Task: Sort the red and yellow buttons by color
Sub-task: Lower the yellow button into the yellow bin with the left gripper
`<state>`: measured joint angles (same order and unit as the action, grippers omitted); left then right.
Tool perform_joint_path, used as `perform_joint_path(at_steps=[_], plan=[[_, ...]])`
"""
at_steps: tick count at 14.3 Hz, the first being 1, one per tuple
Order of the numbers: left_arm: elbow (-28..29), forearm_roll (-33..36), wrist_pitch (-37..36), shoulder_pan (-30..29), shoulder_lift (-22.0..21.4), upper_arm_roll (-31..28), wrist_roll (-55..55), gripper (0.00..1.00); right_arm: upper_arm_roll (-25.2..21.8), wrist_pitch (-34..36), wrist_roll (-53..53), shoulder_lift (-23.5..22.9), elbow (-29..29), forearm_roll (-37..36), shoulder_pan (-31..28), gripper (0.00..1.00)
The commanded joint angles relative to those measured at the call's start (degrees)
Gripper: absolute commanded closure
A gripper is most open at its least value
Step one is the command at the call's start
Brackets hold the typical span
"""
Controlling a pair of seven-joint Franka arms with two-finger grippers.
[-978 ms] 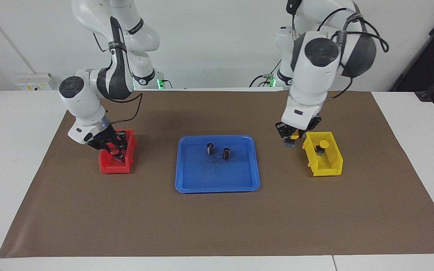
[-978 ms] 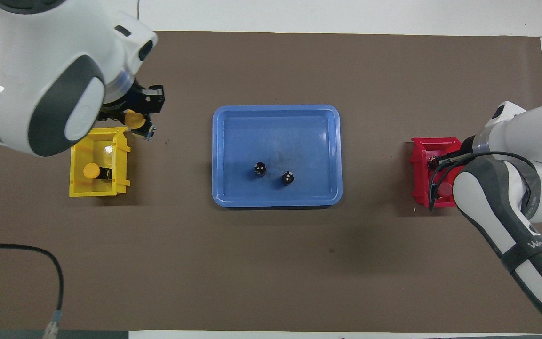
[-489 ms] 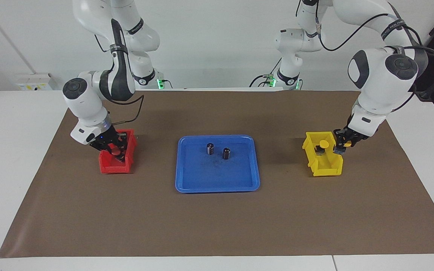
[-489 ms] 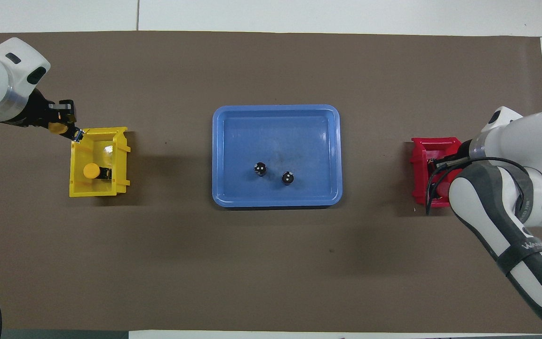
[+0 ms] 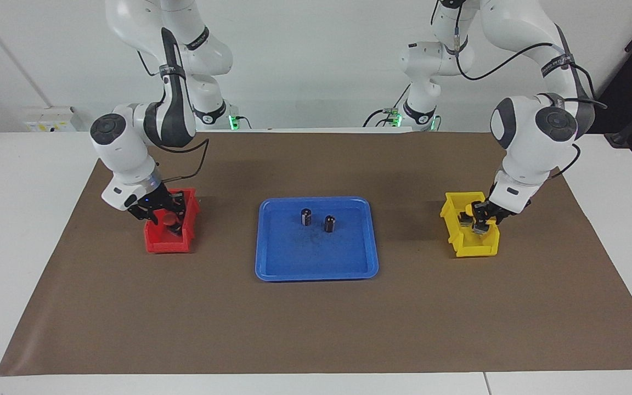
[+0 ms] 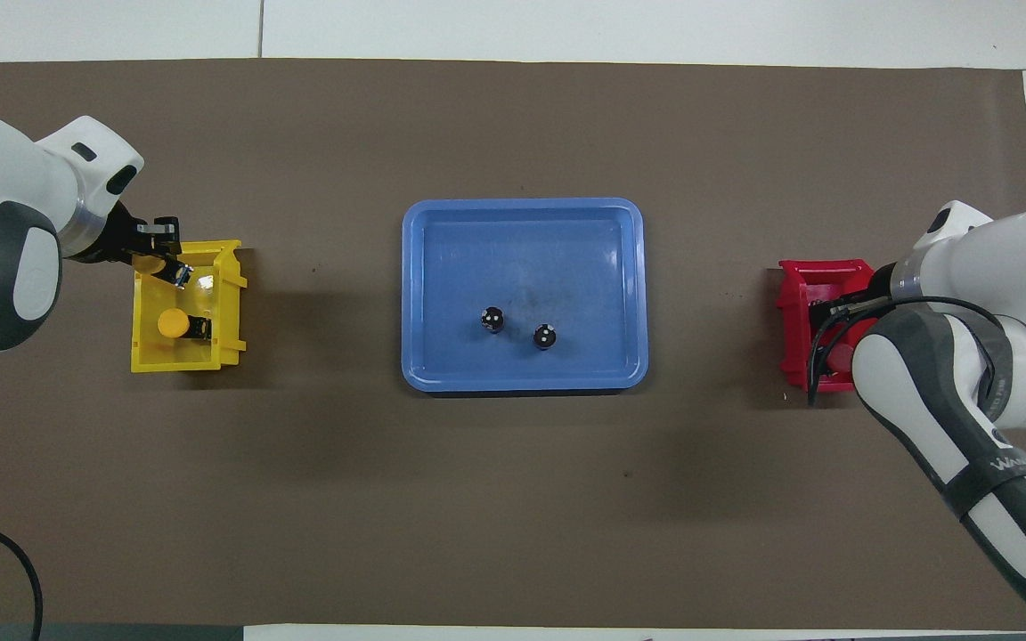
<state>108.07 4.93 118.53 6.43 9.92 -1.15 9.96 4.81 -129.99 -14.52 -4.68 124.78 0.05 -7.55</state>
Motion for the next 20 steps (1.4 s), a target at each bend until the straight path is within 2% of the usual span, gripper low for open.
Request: perform_joint_path(at_steps=[1,3,6,7,8,9,10,11,12,13,18,20], plan=[[4.3,-0.5,5.0,-0.9,-1.2,0.1,1.2,0.98,0.7,4.2,-1.7,-0.8,-3.9,-0.1,-1.2,0.32],[4.9,-1.8,6.1,-1.2,-0.6,0.1,6.8,0.98,0.7,6.6,-2.5,-0.8,-5.6,-0.1,-1.2,0.32],[5.4,-1.9,8.0,-1.3,1.1,0.1,8.6,0.98,0.7,11.7,-2.6,-0.2,-9.8,-0.1,-1.2,0.30],[6.4,-1.9,10.1,-1.4,1.2,0.1,8.6,0.98,0.7,16.4,-2.4,-0.3,-13.4,-0.1,-1.2,0.21],[7.6,-1.9,12.1,-1.6,1.3,0.1,8.6,0.98,0.7,21.4,-1.8,-0.4,-17.3,-0.1,-1.2,0.06],[8.0,-1.9,12.9,-1.6,1.4,0.1,8.6,0.98,0.7,26.0,-1.7,-0.3,-20.8,-0.1,-1.2,0.00],[8.0,-1.9,12.6,-1.6,1.4,0.1,8.6,0.98,0.7,28.9,-1.4,0.0,-22.6,0.0,-1.2,0.00],[7.6,-1.9,12.3,-1.4,1.6,0.1,8.3,0.71,0.7,31.1,-0.5,0.8,-24.1,0.0,-1.3,0.00],[6.9,-1.9,11.6,-1.2,1.6,0.1,8.0,0.39,0.6,32.4,0.4,1.6,-24.7,0.1,-1.4,0.00],[5.8,-1.9,9.9,-0.9,1.3,0.1,7.8,0.30,0.6,33.3,1.3,2.7,-25.0,0.1,-1.4,0.00],[-5.1,-1.9,-4.7,-1.0,0.4,0.2,5.6,0.28,-0.4,39.6,2.8,7.6,-26.1,-0.1,-3.0,0.00],[-8.6,-1.9,-11.5,-1.4,-2.2,0.3,2.8,0.25,-2.5,44.1,3.8,8.3,-26.3,-0.6,-1.6,0.00]])
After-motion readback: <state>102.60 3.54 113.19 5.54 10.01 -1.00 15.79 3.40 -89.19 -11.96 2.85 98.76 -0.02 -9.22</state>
